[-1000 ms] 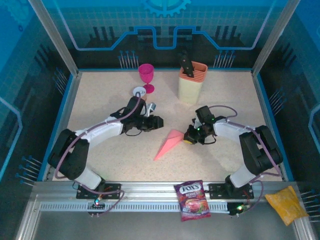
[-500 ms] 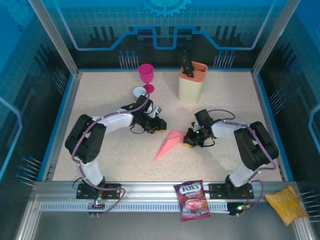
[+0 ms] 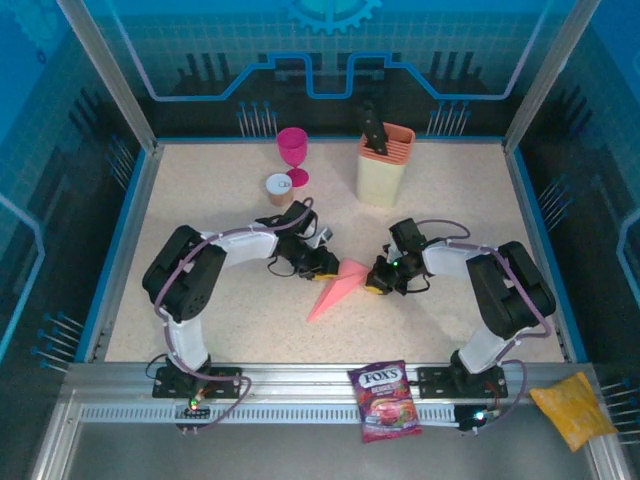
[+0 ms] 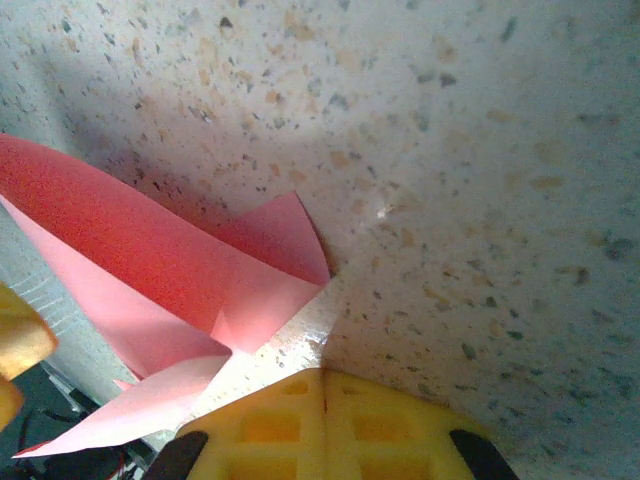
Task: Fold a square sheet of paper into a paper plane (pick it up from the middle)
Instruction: Move the paper plane to the center of the table.
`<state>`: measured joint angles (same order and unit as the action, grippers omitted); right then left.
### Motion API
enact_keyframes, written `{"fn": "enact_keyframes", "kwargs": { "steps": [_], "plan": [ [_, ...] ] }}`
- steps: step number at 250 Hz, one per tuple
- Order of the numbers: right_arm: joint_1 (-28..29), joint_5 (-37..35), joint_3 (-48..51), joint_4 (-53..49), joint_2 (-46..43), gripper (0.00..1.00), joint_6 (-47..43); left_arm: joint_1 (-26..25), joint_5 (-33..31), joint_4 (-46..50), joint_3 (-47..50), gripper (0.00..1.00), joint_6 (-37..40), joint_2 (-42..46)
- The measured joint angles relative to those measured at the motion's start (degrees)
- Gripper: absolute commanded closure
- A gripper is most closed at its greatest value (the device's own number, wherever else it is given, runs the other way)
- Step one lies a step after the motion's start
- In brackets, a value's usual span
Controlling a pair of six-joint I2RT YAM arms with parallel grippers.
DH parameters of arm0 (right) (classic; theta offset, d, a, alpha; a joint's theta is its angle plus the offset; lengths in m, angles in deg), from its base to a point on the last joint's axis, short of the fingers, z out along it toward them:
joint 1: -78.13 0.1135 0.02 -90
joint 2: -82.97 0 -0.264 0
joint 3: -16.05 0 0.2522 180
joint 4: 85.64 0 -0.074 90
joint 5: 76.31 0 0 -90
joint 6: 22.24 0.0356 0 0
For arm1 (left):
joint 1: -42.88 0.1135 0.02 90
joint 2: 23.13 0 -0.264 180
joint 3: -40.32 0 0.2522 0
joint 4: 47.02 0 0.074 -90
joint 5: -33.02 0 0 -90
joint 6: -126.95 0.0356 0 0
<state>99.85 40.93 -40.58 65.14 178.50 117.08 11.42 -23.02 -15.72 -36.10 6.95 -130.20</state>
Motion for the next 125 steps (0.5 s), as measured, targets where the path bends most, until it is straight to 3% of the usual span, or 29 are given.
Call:
{"fn": "enact_keyframes", "kwargs": {
  "steps": [125],
  "plan": [
    [-0.02,0.44,-0.44,-0.33,0.5,1.0,-0.02,-0.81,-1.62,-0.02,0.11,0.69,0.17,-2.16]
  ]
}}
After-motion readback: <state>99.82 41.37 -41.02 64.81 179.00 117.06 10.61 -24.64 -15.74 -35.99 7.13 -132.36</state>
